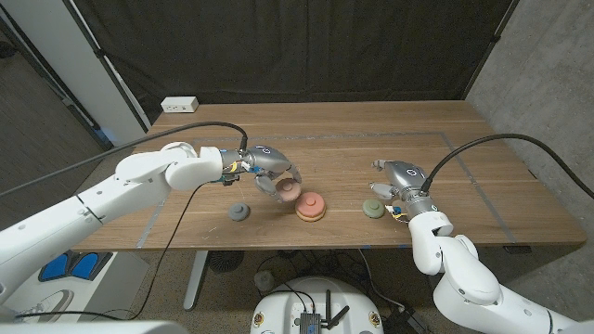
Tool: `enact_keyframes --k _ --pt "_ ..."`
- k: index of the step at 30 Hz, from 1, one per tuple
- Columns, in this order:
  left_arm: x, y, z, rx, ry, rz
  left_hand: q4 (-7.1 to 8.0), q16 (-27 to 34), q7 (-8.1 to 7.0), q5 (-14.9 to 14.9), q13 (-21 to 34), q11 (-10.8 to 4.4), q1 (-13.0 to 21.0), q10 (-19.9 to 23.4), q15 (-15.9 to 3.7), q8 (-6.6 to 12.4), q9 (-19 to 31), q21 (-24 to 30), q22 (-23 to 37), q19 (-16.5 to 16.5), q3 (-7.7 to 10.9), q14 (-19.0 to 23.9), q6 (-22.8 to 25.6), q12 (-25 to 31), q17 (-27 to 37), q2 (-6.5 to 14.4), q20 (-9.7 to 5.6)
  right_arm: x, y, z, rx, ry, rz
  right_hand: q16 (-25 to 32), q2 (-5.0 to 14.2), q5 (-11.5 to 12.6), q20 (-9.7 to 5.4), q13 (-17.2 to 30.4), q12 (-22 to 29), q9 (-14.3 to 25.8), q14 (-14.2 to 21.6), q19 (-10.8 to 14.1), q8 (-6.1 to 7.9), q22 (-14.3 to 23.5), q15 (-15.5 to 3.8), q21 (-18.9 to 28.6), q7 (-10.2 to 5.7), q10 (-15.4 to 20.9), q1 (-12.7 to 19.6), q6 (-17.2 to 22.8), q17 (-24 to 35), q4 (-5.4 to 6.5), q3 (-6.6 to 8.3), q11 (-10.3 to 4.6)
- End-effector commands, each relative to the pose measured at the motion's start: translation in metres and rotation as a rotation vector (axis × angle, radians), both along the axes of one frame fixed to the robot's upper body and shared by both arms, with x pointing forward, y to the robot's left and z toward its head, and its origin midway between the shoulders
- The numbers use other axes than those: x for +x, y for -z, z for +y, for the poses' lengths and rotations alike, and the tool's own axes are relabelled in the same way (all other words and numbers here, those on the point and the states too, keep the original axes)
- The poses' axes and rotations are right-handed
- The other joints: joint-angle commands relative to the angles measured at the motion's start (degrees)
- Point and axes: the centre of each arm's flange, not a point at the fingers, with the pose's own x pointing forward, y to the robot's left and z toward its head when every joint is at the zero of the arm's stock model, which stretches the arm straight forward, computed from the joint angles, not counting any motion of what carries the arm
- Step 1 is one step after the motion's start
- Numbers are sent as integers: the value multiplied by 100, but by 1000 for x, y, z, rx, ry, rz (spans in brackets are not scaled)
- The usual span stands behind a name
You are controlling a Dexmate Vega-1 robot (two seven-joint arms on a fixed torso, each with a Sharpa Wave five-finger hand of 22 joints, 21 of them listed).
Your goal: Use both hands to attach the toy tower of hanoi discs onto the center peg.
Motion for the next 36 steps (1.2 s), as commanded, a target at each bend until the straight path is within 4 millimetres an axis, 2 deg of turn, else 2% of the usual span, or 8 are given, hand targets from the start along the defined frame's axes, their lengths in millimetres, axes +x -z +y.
enact_keyframes --k 1,26,36 --pt "3 -1 -14 16 53 12 34 -3 -78 40 31 -339 -12 368 -286 24 77 31 6 19 88 45 104 8 2 45 -687 0 1 -2 7 5 3 46 -28 42 -401 16 -4 28 37 30 -8 14 -203 14 1 36 -19 39 15 10 45 35" --pt "18 5 -49 72 119 16 25 -5 -82 45 57 -353 5 405 -286 -10 84 40 9 16 118 56 147 -49 1 62 -689 -3 5 -4 16 12 3 43 -31 48 -400 29 -17 28 4 24 -24 14 -203 8 -11 37 -39 52 -6 7 64 52" --pt "20 8 -54 78 120 22 30 6 -94 44 70 -347 -4 430 -286 -22 86 44 8 19 125 71 166 -65 12 68 -685 -6 4 -5 12 17 1 63 -32 50 -401 35 -28 29 12 18 -39 13 -203 5 -10 19 -45 33 13 5 72 78"
